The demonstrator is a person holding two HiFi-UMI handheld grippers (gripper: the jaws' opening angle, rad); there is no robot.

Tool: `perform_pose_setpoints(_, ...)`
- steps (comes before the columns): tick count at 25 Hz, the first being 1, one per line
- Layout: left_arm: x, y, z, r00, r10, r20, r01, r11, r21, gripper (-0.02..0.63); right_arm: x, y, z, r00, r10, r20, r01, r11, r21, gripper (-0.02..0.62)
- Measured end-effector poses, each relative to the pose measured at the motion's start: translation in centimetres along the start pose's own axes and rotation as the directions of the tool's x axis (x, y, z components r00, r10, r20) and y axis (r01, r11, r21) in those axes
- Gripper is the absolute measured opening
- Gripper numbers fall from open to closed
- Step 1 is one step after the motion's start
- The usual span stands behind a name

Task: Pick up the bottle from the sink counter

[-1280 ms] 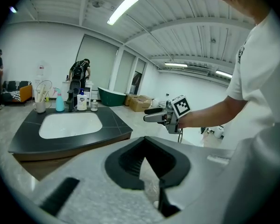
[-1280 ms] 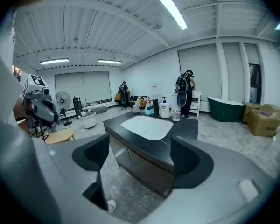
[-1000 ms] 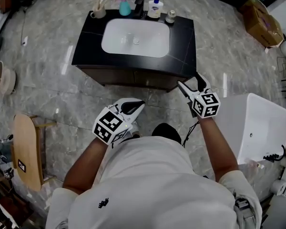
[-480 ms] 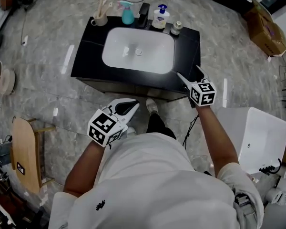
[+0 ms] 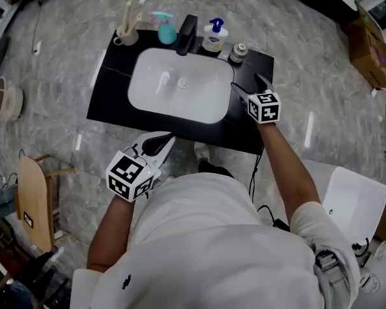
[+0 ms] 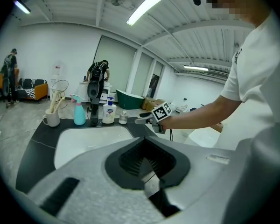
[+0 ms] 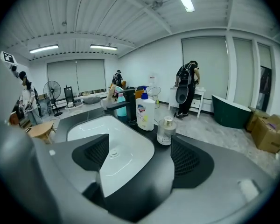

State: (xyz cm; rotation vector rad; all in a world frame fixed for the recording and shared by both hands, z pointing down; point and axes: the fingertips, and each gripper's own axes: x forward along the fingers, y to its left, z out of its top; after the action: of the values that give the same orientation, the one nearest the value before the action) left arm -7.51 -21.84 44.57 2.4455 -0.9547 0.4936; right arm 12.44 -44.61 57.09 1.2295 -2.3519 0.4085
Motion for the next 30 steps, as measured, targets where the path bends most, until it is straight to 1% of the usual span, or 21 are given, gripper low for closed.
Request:
perform_pose_setpoints(8, 3.3, 2.6, 1.8, 0.994, 0.103, -0.022, -0.104, 0.993, -0.064, 0.006, 8.6, -6.0, 0.2, 0.999, 0.018, -0.031, -0.017, 1.000, 0.012, 0.445)
perform_pose_setpoints(12, 3.9, 3.8, 1.9, 0.989, 0.148, -0.029, -0.150, 0.984, -0.096, 0.006, 12.0, -7.5, -0.1, 0.999, 0.021, -0.045, -0.020, 1.000, 0.018, 0.448)
perform_pose_setpoints(16, 4.4, 4.5, 1.8, 0.983, 0.176, -0.041, -0.180, 0.974, -0.139, 0.006, 14.8, -9.0, -0.2, 0.998, 0.021, -0.059, -0.020, 1.000, 0.025, 0.451)
perform_pose_setpoints(21, 4.9, 5.2, 1.5, 0.975, 0.212, -0.062, -0.219, 0.962, -0.163, 0.006, 17.6, -9.8, -0.2, 0.997, 0.042, -0.064, -0.041, 0.999, 0.008, 0.451)
perform_pose_setpoints(26, 5.2, 5.4, 1.0, 0.970, 0.231, -0.081, -0.242, 0.953, -0.180, 0.006, 19.3, -9.8, -0.5, 0.996, 0.059, -0.069, -0.059, 0.998, 0.003, 0.449)
perform_pose_setpoints(30, 5.3, 5.5, 0.7, 0.966, 0.243, -0.093, -0.256, 0.948, -0.187, 0.006, 20.2, -9.7, -0.8, 0.995, 0.062, -0.074, -0.063, 0.998, -0.007, 0.430)
